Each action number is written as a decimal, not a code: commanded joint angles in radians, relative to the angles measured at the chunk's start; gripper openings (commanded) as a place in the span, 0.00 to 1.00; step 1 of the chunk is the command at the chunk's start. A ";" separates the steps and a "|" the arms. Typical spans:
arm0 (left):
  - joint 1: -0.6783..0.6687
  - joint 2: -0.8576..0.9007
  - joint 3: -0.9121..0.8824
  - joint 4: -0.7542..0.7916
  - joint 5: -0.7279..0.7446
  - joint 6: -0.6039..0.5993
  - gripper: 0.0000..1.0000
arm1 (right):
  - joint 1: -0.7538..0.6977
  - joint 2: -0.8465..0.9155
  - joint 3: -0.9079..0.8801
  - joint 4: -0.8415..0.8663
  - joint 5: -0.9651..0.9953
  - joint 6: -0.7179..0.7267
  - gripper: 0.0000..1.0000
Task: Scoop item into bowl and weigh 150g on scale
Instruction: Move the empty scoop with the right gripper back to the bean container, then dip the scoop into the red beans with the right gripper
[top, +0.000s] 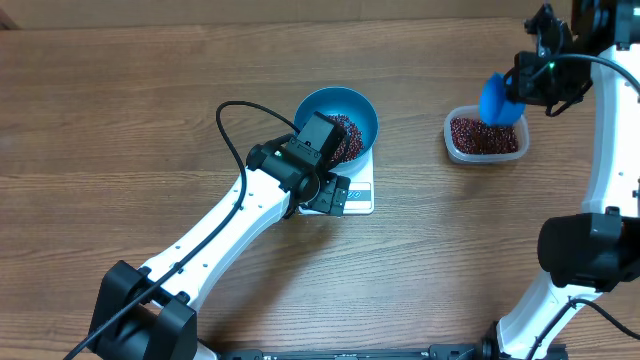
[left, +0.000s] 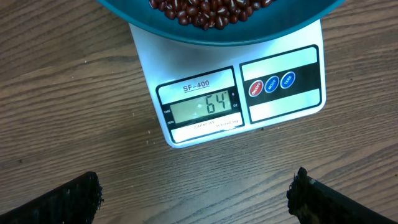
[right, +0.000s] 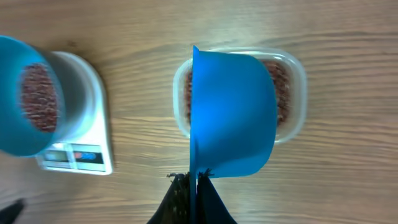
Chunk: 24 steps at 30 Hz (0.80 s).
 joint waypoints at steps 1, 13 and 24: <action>0.001 -0.006 0.011 -0.001 0.008 -0.006 1.00 | 0.011 -0.031 -0.067 0.044 0.099 0.012 0.04; 0.001 -0.006 0.011 -0.001 0.008 -0.007 1.00 | 0.070 -0.030 -0.386 0.272 0.311 0.022 0.04; 0.001 -0.006 0.011 -0.001 0.008 -0.006 0.99 | 0.131 -0.027 -0.558 0.428 0.080 0.025 0.04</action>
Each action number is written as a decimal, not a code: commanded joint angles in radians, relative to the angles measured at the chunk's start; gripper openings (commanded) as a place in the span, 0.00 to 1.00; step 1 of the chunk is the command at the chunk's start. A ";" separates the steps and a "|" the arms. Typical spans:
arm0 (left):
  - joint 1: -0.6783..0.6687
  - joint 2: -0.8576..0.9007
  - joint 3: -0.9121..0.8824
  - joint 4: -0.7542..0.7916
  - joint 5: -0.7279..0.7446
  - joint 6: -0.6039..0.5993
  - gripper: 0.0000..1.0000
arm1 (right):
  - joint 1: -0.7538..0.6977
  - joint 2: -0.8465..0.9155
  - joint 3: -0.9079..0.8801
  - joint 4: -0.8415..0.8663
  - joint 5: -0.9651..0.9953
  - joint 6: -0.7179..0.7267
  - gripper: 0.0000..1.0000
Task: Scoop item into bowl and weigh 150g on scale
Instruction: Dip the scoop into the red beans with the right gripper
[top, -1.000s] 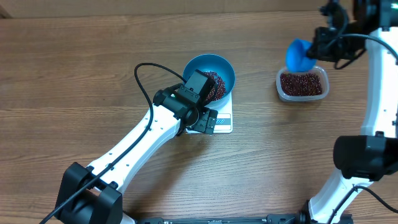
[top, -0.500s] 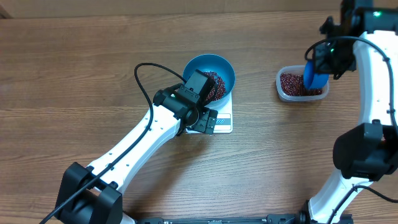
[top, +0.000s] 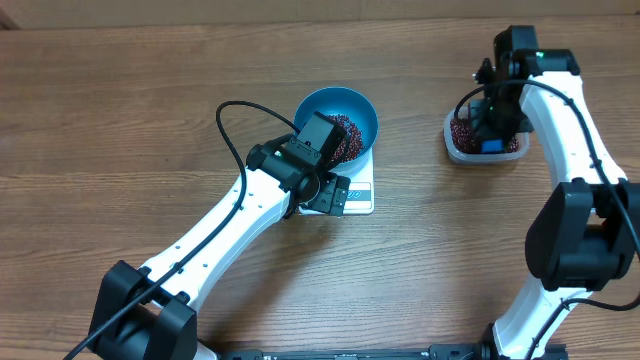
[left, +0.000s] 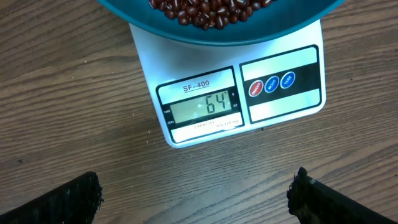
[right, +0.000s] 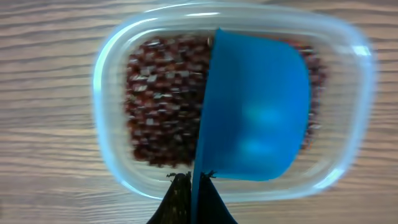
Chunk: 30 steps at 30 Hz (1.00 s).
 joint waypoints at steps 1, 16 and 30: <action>0.001 -0.006 0.011 -0.001 0.008 -0.007 0.99 | 0.007 -0.013 -0.029 0.009 -0.192 0.012 0.04; 0.001 -0.006 0.011 -0.001 0.008 -0.007 1.00 | -0.167 -0.014 -0.027 -0.047 -0.471 0.043 0.04; 0.001 -0.006 0.011 -0.001 0.008 -0.007 0.99 | -0.427 -0.014 -0.027 -0.080 -0.777 -0.002 0.04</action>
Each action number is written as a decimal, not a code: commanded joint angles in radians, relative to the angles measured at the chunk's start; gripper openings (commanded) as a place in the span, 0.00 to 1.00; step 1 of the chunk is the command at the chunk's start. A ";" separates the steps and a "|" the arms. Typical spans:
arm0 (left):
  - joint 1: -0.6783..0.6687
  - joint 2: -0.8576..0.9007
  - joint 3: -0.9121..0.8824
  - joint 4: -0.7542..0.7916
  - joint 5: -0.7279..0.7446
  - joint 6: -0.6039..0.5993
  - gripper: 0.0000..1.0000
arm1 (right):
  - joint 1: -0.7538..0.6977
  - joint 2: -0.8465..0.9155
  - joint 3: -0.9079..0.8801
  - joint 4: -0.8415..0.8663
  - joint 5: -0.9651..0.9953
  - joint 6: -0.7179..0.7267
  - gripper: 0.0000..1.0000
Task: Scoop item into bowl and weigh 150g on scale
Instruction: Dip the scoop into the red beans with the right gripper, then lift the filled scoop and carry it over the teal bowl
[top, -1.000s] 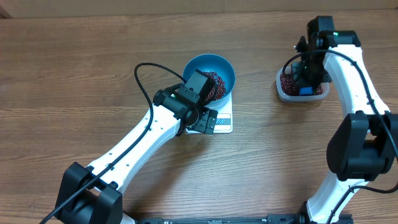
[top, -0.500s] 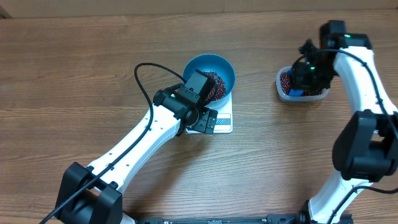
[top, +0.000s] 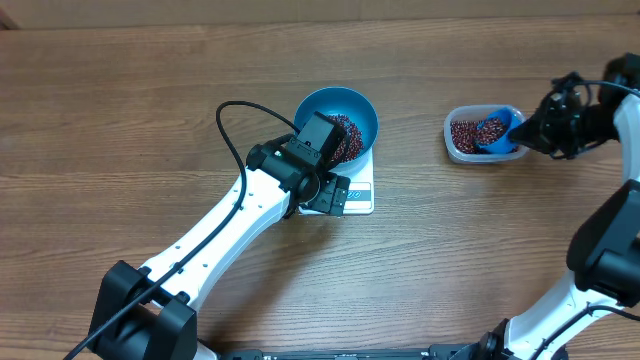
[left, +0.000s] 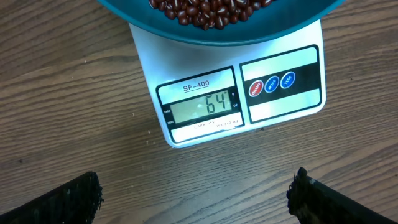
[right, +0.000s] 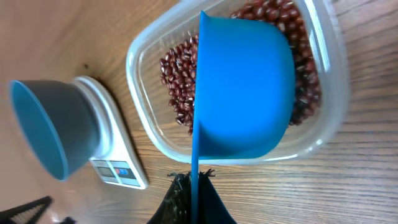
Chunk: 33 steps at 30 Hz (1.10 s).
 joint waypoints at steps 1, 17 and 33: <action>0.001 -0.006 0.011 -0.001 0.008 -0.007 0.99 | -0.040 -0.014 -0.004 -0.016 -0.141 -0.048 0.04; 0.001 -0.006 0.011 -0.001 0.008 -0.007 1.00 | -0.109 -0.014 0.053 -0.141 -0.250 -0.138 0.04; 0.001 -0.006 0.011 -0.001 0.008 -0.007 1.00 | 0.010 -0.015 0.438 -0.375 -0.274 -0.191 0.04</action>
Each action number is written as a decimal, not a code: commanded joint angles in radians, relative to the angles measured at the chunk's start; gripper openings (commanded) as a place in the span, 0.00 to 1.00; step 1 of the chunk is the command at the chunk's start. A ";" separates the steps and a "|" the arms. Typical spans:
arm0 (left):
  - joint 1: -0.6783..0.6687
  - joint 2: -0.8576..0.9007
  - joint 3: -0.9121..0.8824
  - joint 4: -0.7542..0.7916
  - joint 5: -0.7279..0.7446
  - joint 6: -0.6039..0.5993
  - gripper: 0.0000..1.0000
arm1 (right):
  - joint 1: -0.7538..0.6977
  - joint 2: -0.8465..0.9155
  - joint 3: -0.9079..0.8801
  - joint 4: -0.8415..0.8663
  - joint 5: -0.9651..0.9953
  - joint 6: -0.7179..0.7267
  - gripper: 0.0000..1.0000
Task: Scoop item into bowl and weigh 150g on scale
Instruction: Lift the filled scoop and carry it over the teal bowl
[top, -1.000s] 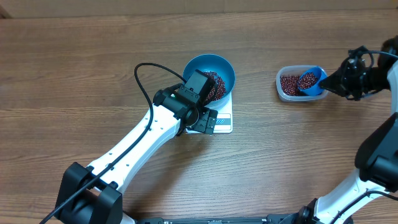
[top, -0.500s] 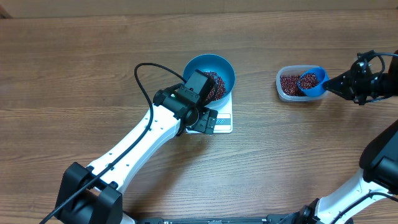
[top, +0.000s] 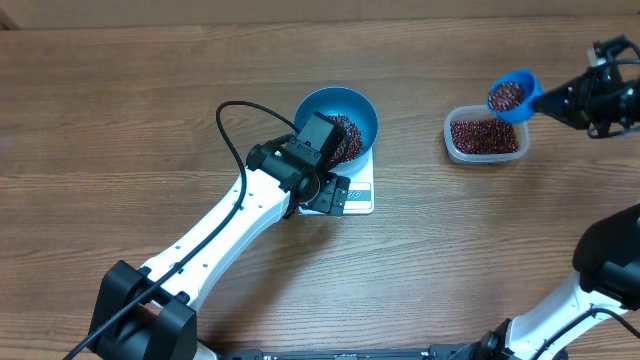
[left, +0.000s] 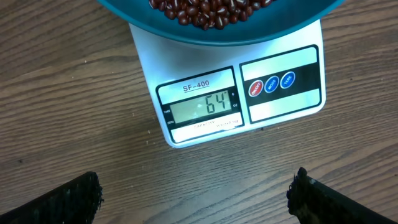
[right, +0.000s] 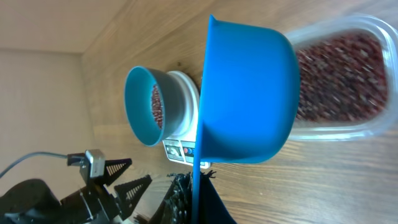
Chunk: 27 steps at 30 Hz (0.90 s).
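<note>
A blue bowl (top: 340, 115) holding red beans stands on the white scale (left: 236, 99), whose display (left: 202, 107) reads 64. My left gripper (left: 196, 193) hovers open just in front of the scale, nothing between its fingers. My right gripper (right: 196, 186) is shut on the handle of a blue scoop (top: 512, 95) filled with red beans. The scoop hangs raised above the far right end of the clear tub (top: 485, 135) of beans. In the right wrist view the scoop (right: 249, 93) shows from underneath, the tub (right: 342, 81) behind it.
Wooden tabletop (top: 150, 100) all around. The left arm (top: 250, 210) reaches diagonally from the front left to the scale, with a black cable (top: 235, 120) looping beside the bowl. The right arm's base (top: 610, 270) stands at the right edge.
My right gripper has lifted the scoop out of the tub; it now hangs above the tub's far right end, loaded with beans. Left gripper and scale reading are unchanged.
First the right gripper held the scoop above the tub. Then the scoop was down inside the tub among the beans, and later tilted in it at the right end. Now it is raised and full. The scale read 64 throughout, left gripper still.
</note>
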 joint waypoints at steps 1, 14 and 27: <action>0.001 -0.006 0.011 -0.001 0.008 -0.006 0.99 | 0.083 -0.016 0.083 -0.010 -0.047 -0.025 0.04; 0.001 -0.006 0.011 -0.001 0.008 -0.007 1.00 | 0.473 -0.016 0.101 0.157 0.032 -0.020 0.04; 0.001 -0.006 0.011 -0.001 0.008 -0.007 1.00 | 0.778 -0.016 0.100 0.332 0.563 -0.068 0.04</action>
